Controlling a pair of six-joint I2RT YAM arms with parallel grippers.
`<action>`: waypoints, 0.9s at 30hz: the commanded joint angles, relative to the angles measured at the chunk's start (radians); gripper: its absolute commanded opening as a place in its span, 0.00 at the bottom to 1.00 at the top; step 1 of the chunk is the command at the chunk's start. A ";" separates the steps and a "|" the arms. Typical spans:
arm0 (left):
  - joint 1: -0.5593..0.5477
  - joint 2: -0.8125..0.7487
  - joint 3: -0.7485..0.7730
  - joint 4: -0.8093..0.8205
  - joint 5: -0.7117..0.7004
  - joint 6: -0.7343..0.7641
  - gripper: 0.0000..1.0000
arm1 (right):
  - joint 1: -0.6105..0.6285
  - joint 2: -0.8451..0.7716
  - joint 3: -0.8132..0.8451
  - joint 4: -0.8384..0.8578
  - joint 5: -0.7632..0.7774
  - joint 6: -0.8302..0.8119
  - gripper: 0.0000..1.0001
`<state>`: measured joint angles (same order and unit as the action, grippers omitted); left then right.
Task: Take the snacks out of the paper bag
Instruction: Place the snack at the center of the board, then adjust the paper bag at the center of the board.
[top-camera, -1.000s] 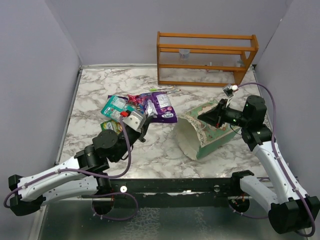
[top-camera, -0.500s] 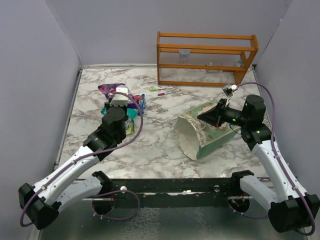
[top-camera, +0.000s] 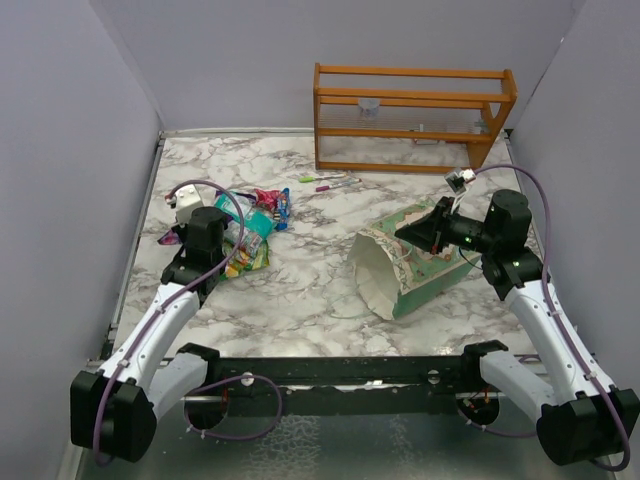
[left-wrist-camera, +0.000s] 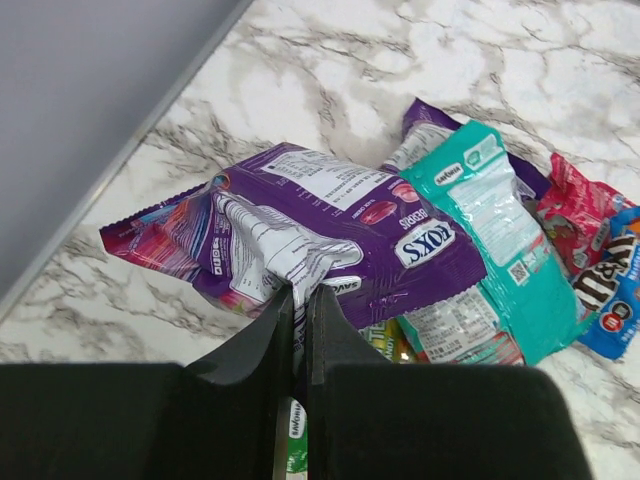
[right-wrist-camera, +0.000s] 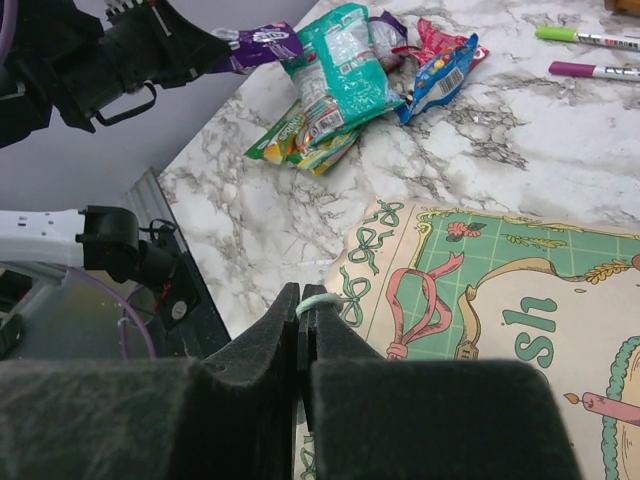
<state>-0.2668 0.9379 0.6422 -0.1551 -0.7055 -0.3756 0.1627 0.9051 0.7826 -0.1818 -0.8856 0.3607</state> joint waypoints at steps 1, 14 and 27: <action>0.014 0.005 0.004 0.004 0.084 -0.155 0.00 | 0.005 -0.006 -0.006 0.042 0.023 -0.003 0.01; 0.023 0.002 -0.014 -0.058 0.054 -0.321 0.05 | 0.005 -0.013 -0.012 0.031 0.020 -0.004 0.01; 0.024 -0.017 -0.013 -0.043 0.064 -0.287 0.54 | 0.005 -0.020 0.090 -0.023 0.074 -0.041 0.01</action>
<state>-0.2478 0.9436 0.6270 -0.2180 -0.6537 -0.6662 0.1631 0.8974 0.7868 -0.1768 -0.8719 0.3595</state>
